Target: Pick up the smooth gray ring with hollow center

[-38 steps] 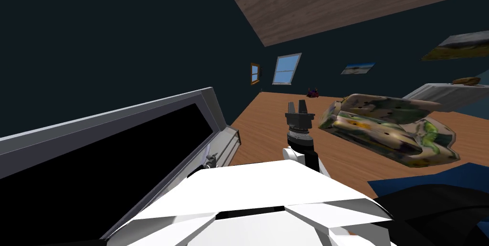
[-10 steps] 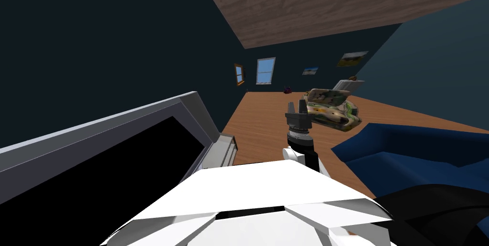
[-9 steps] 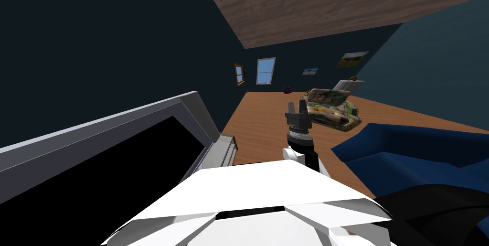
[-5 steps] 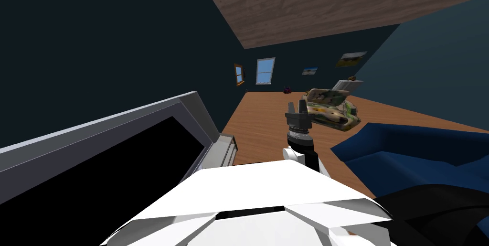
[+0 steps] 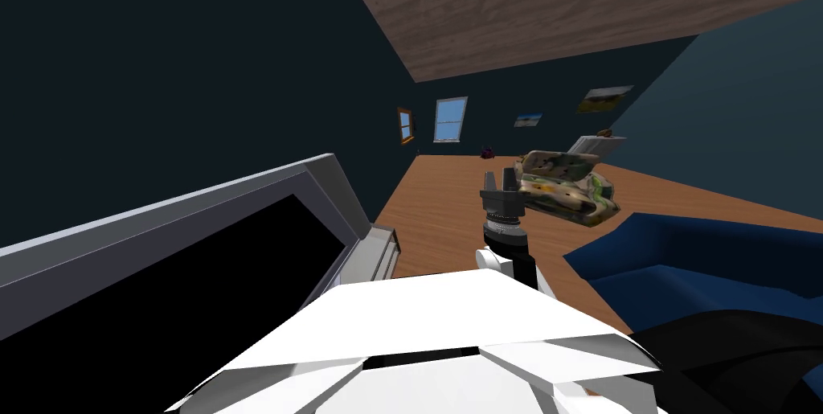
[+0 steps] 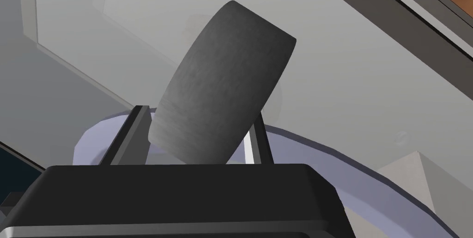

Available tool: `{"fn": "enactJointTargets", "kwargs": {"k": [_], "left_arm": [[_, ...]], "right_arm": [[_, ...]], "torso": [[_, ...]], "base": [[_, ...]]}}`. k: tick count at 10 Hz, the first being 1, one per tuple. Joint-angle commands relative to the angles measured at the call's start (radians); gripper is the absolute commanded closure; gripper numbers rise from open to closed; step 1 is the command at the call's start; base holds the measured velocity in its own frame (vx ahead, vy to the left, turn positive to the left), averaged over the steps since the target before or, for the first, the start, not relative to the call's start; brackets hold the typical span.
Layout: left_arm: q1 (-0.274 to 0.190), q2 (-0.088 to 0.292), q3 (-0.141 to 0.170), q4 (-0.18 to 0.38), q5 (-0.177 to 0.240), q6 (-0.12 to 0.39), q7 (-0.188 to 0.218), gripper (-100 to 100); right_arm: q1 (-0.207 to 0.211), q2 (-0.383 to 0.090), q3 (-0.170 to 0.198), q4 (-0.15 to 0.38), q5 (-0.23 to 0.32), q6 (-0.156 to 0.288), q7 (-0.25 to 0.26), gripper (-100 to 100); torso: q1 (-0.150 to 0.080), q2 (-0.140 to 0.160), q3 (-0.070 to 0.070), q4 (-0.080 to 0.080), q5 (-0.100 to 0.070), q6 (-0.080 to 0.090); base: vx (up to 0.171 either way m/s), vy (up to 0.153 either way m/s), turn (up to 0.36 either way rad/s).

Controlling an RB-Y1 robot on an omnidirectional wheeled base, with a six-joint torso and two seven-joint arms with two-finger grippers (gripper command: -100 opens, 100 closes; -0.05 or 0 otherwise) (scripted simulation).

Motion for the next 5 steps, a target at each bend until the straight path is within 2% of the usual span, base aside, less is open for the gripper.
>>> {"fn": "enactJointTargets", "kwargs": {"k": [1, 3, 4, 5], "left_arm": [[0.021, 0.038, -0.019, -0.041, 0.022, 0.004, 0.007, 100], [0.044, 0.08, -0.041, -0.086, 0.047, 0.006, 0.014, 100], [0.041, 0.067, -0.025, -0.082, 0.031, 0.012, 0.013, 100], [0.043, 0.07, -0.027, -0.085, 0.032, 0.013, 0.014, 0]], "right_arm": [[0.0, 0.0, 0.0, 0.0, 0.0, 0.0, 0.0, 0], [0.0, 0.0, 0.0, 0.0, 0.0, 0.0, 0.0, 0], [0.0, 0.0, 0.0, 0.0, 0.0, 0.0, 0.0, 0], [0.0, 0.0, 0.0, 0.0, 0.0, 0.0, 0.0, 0]], "torso": [[0.0, 0.0, 0.0, 0.0, 0.0, 0.0], [0.0, 0.0, 0.0, 0.0, 0.0, 0.0], [0.0, 0.0, 0.0, 0.0, 0.0, 0.0], [0.0, 0.0, 0.0, 0.0, 0.001, 0.0]], "base": [[0.016, -0.017, 0.053], [0.022, -0.023, 0.076], [0.011, -0.013, 0.028], [0.0, 0.0, 0.0]]}}
